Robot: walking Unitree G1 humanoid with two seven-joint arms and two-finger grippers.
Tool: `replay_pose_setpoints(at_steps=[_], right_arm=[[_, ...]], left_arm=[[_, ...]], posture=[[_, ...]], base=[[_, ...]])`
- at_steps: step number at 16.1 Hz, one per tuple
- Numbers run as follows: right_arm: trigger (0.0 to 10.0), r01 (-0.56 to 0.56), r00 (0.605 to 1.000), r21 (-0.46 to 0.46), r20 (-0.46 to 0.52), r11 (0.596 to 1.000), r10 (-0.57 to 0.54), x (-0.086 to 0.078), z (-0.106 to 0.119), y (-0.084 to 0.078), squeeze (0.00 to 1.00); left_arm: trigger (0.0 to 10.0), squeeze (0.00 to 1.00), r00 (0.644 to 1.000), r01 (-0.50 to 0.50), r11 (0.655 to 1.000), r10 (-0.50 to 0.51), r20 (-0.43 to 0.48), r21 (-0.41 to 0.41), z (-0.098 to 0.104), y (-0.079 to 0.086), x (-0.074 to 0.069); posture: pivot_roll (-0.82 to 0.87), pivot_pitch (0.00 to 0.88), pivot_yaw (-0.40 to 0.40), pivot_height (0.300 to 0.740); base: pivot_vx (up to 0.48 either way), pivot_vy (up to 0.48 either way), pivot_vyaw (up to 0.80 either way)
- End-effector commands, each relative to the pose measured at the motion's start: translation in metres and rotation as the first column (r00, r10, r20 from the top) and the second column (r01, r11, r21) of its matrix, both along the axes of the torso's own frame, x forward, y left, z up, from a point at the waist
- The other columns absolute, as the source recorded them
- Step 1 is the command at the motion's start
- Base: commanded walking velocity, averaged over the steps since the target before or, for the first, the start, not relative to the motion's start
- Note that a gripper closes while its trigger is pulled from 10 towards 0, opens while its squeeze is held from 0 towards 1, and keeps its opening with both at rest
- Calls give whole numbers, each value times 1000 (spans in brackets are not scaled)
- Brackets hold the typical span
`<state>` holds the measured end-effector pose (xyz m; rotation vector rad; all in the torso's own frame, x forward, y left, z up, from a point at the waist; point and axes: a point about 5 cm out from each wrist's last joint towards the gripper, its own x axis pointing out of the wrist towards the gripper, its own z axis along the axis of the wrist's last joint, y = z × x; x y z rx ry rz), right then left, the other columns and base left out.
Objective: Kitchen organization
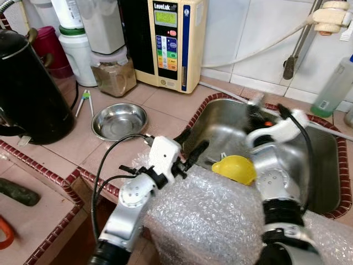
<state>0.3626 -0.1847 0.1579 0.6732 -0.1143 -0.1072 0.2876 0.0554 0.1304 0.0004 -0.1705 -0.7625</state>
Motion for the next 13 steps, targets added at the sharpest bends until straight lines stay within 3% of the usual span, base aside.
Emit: replay_pose_setpoints(at_steps=[1, 3, 4, 5, 7, 11, 12, 13], right_arm=[[0, 11, 1000, -199, -21, 980, -15, 1, 0, -1, 0], [0, 29, 998, -512, -28, 858, -51, 1, 0, -11, 0], [0, 23, 999, -594, -21, 804, -44, 1, -1, -12, 0], [0, 15, 999, -591, -26, 807, -37, 1, -3, -13, 0], [0, -32, 997, -666, -70, 746, -20, 1, -14, -12, 0], [0, -156, 978, -692, -206, 705, 14, -6, -48, -3, 0], [0, -173, 976, -685, -218, 708, 28, -9, -54, 2, 1000], [3608, -182, 973, -683, -227, 707, 30, -10, -57, 2, 1000]], left_arm=[[10000, 1000, 1000, 20, 1000, -19, -22, 22, -3, 2, -2], [10000, 1000, 998, 37, 998, -35, -47, 43, -7, 6, -4], [10000, 1000, 997, 43, 998, -41, -58, 44, -8, 7, -5], [10000, 1000, 996, 52, 998, -49, -70, 45, -8, 7, -6], [10000, 1000, 996, 66, 997, -63, -69, 48, -8, 6, -8], [10000, 1000, 998, 43, 998, -41, -45, 39, 0, 4, -2], [10000, 1000, 998, 42, 998, -40, -48, 43, 1, 5, -2], [10000, 1000, 998, 42, 998, -40, -49, 45, 0, 5, -2]], posture=[[33, 57, 49, 740], [33, 57, 49, 740], [33, 57, 49, 740], [45, 62, 50, 740], [47, 61, 51, 740], [51, 60, 50, 740], [50, 61, 52, 740], [50, 61, 52, 740]], base=[[0, 0, 0], [0, 0, 0], [0, 0, 0], [0, 0, 0], [0, 0, 0], [0, 0, 0], [0, 0, 0], [0, 0, 0]])
